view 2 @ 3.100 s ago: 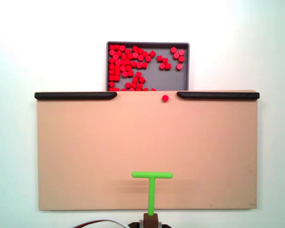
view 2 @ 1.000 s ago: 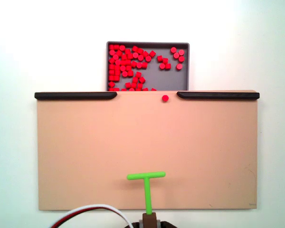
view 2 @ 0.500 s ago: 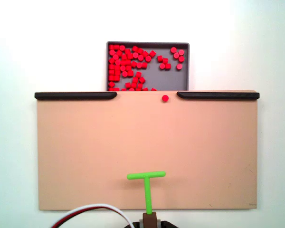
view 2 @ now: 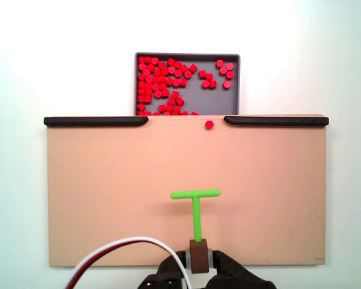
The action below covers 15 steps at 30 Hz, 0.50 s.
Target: Push granules from bottom to the grey container
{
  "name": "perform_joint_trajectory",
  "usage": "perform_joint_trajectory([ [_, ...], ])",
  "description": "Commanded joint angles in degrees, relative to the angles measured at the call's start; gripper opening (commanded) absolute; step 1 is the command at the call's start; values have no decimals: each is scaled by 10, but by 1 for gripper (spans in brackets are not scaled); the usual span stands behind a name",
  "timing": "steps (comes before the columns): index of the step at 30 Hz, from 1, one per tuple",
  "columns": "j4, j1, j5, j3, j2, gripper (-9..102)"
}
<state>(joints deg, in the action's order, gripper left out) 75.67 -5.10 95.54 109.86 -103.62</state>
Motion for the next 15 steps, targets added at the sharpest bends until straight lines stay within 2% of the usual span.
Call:
perform_joint_trajectory([
  [1, -11, -7, 14, 0, 11, 0],
  [15, -89, -3, -25, -1, 91, 0],
])
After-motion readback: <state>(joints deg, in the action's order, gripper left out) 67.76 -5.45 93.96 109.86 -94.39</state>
